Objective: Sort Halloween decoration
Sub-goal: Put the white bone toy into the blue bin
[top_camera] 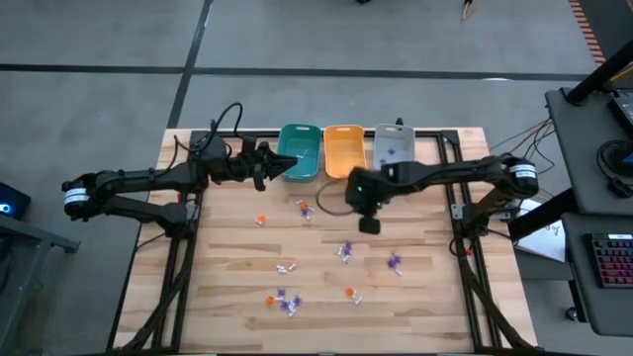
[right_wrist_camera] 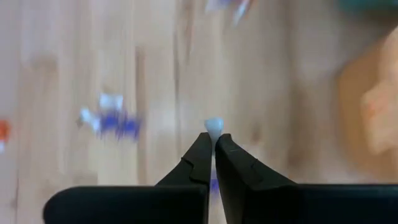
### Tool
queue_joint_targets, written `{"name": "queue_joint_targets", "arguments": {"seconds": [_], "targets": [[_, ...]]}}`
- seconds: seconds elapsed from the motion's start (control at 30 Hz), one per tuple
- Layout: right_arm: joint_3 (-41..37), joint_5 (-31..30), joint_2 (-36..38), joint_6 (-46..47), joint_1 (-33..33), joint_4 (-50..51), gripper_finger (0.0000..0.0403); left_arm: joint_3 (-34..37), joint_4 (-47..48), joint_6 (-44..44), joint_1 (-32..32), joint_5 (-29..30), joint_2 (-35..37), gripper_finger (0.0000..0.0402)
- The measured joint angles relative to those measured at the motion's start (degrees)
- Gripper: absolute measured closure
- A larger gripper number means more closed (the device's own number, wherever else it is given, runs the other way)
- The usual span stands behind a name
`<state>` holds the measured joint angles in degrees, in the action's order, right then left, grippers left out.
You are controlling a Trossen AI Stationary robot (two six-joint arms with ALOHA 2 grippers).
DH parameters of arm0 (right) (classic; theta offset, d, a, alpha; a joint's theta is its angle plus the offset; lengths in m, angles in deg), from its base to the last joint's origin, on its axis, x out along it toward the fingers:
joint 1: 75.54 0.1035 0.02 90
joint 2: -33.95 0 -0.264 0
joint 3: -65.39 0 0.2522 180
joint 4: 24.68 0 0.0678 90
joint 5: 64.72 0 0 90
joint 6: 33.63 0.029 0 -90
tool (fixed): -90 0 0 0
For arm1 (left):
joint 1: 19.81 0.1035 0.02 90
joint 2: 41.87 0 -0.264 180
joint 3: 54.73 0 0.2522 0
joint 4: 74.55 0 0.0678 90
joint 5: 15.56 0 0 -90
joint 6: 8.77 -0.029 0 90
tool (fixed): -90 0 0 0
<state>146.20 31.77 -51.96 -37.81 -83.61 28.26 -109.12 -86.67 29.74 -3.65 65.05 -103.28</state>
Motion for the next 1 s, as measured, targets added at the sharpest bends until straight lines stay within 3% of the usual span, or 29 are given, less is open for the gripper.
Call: {"name": "queue_joint_targets", "arguments": {"seconds": [0.27,0.57,0.8,1.0], "targets": [[14.10,0.02,-5.07,-4.19,-7.05,-5.01,0.0394,0.04,-6.12,3.17,0.00,0.00,0.23,0.0363],[26.43,4.52,-16.97,-3.24,-15.12,-11.76,0.0394,0.04,-17.83,3.63,0.02,0.00,1.92,0.0363],[36.77,5.61,-29.05,-0.15,-17.92,-10.87,0.0394,0.04,-18.17,3.62,0.02,0.00,4.69,0.0363],[48.91,5.99,-38.95,0.61,-18.60,-3.07,0.0394,0.04,-18.12,3.63,0.07,0.00,5.65,0.0363]]}}
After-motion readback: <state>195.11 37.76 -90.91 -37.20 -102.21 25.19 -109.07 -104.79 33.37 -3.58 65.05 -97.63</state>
